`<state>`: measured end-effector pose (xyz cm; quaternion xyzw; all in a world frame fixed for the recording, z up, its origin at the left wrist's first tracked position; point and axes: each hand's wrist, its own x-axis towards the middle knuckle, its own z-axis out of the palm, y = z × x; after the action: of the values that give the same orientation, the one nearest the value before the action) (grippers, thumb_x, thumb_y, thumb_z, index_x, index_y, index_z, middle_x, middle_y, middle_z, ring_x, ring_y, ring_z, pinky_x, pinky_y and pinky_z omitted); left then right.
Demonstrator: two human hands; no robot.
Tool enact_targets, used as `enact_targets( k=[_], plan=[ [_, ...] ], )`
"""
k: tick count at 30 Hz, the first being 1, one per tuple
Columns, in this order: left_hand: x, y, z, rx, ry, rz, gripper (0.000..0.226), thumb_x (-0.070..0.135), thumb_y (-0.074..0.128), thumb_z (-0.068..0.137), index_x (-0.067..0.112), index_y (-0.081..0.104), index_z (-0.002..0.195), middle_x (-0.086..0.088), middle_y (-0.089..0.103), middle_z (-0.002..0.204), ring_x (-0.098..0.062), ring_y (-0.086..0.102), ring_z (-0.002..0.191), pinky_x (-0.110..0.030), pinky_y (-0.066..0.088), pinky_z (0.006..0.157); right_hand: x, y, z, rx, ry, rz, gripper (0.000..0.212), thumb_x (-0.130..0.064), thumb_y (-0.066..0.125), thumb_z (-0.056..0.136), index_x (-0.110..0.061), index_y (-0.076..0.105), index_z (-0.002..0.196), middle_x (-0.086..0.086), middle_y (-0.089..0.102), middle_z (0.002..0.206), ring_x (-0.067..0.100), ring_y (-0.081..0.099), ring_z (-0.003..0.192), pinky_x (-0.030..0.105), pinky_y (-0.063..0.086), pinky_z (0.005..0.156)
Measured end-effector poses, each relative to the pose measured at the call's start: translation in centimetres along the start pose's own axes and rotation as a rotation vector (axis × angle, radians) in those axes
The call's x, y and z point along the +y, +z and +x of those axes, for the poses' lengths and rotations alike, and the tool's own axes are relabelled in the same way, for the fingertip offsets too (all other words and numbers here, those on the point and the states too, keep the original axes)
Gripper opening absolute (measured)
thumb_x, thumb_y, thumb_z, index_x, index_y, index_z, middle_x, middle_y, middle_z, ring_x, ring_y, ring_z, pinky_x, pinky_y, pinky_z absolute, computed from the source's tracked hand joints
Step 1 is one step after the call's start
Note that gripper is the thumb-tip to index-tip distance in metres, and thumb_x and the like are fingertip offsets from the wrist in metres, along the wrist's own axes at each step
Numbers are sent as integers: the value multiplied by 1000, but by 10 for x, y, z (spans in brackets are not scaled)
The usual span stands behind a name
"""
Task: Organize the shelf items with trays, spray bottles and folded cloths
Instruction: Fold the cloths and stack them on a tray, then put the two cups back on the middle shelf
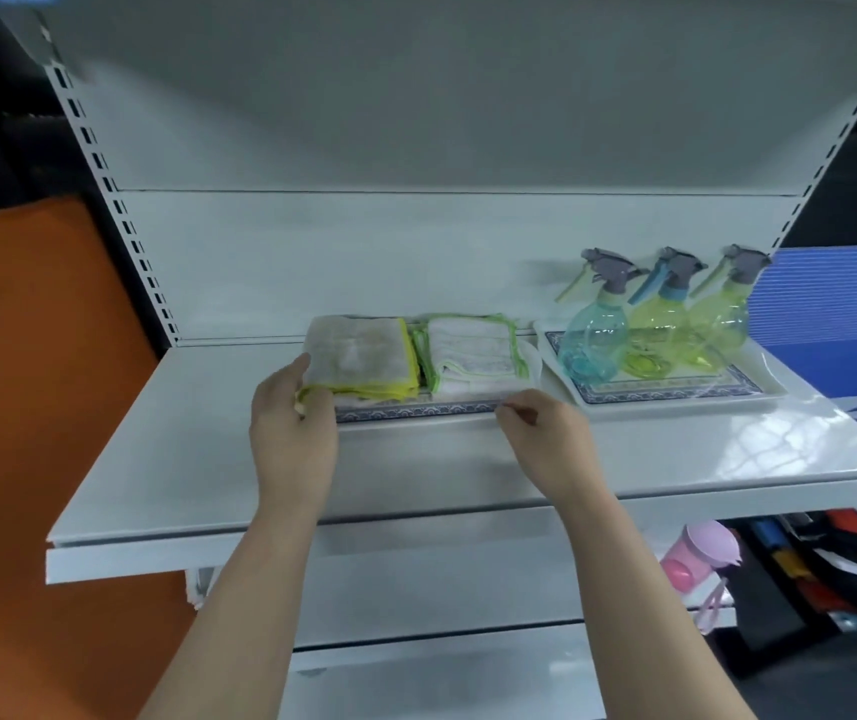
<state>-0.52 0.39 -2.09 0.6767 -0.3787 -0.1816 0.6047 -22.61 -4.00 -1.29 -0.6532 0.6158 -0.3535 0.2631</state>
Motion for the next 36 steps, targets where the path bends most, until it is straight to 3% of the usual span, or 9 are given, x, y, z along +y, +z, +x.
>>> enact_targets(
  k=[3,5,7,10,14,23,28,31,36],
  plan=[
    [1,1,-19,-6,56,-85,35,5,54,94,21,67,122,9,60,116,10,57,96,-21,45,98,3,-4,-18,8,16,11,14,-17,59,91,-13,70,84,6,67,76,27,59,78,21,37,60],
    [3,3,-33,-43,80,-100,35,1,53,93,20,68,118,11,62,107,15,56,89,-11,42,89,6,-8,-32,-13,46,28,14,-19,58,90,-19,68,80,-1,67,74,23,61,77,21,41,63],
    [3,5,-46,-85,73,-154,33,-2,55,92,18,70,113,12,64,100,11,57,82,-9,41,82,11,-11,-48,-32,80,63,13,-21,59,90,-22,69,82,-5,69,77,19,65,81,26,47,71],
    [7,5,-69,-173,39,-267,33,1,55,90,23,71,109,10,65,94,-2,59,79,-20,49,83,20,-19,-74,-31,132,146,13,-21,60,89,-25,72,86,-6,72,82,15,68,82,33,52,78],
    [15,2,-100,-267,-23,-320,37,-4,48,95,24,69,106,7,62,91,-4,61,73,-19,51,77,34,-31,-106,-13,197,229,15,-16,60,91,-23,73,88,-6,73,82,-1,65,63,24,52,70],
    [13,-2,-176,-288,-66,-226,33,1,50,93,26,70,93,15,63,76,-13,62,72,-26,51,75,78,-54,-145,-71,234,260,15,-16,58,91,-21,73,91,-5,73,81,4,64,63,24,51,65],
    [18,20,-240,-258,-91,-170,32,2,49,93,26,69,92,9,65,81,-8,61,69,-17,49,68,128,-85,-163,-149,252,218,11,-23,60,93,-22,71,93,-6,73,83,9,67,70,30,54,71],
    [14,51,-293,-299,-176,-108,30,4,49,94,27,68,95,4,65,86,-5,60,68,-20,51,70,171,-117,-178,-199,292,214,11,-22,59,93,-22,71,93,-5,72,85,10,66,71,31,55,72],
    [-14,108,-377,-625,-448,-38,24,9,52,96,28,64,102,-4,64,100,-12,60,72,-27,53,74,246,-162,-201,-262,350,145,9,-29,61,89,-28,70,87,-7,72,84,13,66,78,42,56,84]
  ],
)
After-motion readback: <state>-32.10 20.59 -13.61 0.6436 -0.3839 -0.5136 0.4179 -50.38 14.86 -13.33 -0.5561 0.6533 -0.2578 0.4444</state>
